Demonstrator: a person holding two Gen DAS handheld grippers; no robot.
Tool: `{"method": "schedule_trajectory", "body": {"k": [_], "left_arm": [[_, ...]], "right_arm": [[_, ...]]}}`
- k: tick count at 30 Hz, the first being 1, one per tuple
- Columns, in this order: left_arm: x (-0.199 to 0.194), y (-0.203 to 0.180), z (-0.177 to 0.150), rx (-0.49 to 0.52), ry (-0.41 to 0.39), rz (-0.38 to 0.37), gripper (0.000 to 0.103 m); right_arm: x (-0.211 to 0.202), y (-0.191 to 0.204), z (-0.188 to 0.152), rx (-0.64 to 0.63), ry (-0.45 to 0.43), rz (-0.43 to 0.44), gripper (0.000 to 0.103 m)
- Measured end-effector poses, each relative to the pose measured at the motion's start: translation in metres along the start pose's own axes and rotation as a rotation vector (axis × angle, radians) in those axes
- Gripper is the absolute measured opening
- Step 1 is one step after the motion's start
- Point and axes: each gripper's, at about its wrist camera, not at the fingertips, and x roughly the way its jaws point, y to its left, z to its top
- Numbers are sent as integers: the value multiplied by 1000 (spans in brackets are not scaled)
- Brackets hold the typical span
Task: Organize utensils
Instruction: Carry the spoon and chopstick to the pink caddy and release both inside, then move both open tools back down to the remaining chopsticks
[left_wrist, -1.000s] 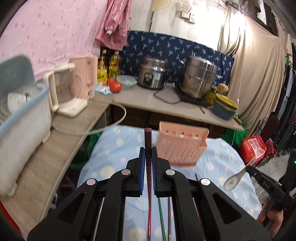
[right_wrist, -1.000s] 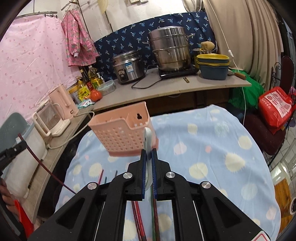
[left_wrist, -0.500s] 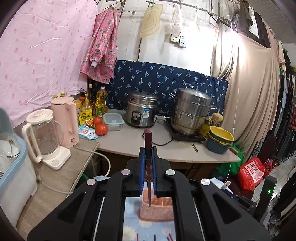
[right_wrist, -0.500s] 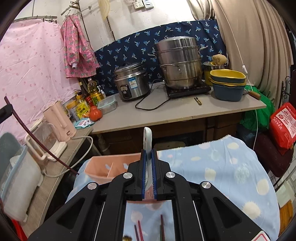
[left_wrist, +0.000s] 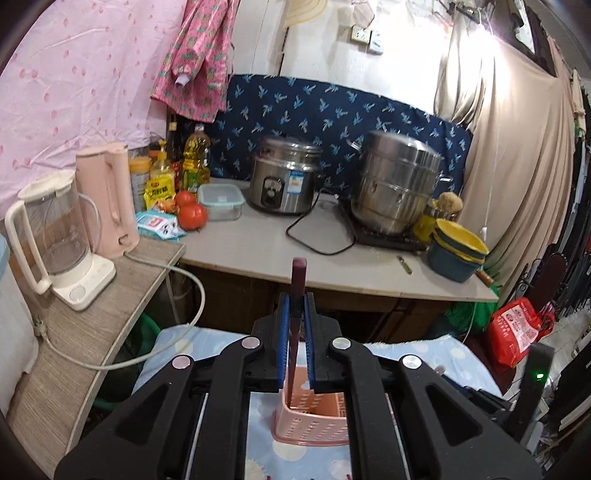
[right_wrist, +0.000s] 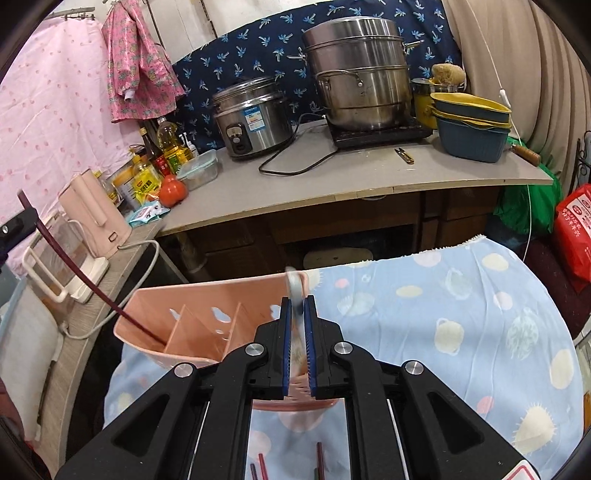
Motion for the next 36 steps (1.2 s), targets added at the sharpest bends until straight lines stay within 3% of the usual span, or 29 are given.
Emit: {"method": "schedule_trajectory", "body": {"k": [2,4,6,13,20,36], "left_arm": [[4,3,-8,-8,18,8,14],[5,7,-14,-22,28,21,39],[2,8,-20,-28,26,34,45],[-19,14,-43,-15,52,50,45],[-51,16,-87,15,108,69,45],[-105,36,-232,-21,336,103,45]], "right_arm": [[-1,1,-5,-13,-6,-14,14],[-5,0,-9,-11,-12,-14,20],[-12,-3,-14,-6,-20,-14,25],[-43,-5,-33,-10,-31,-3,28],[-85,-12,-72,-1,-20,-5,28],[-145,-40,-227,-28,164,-97,28]]}}
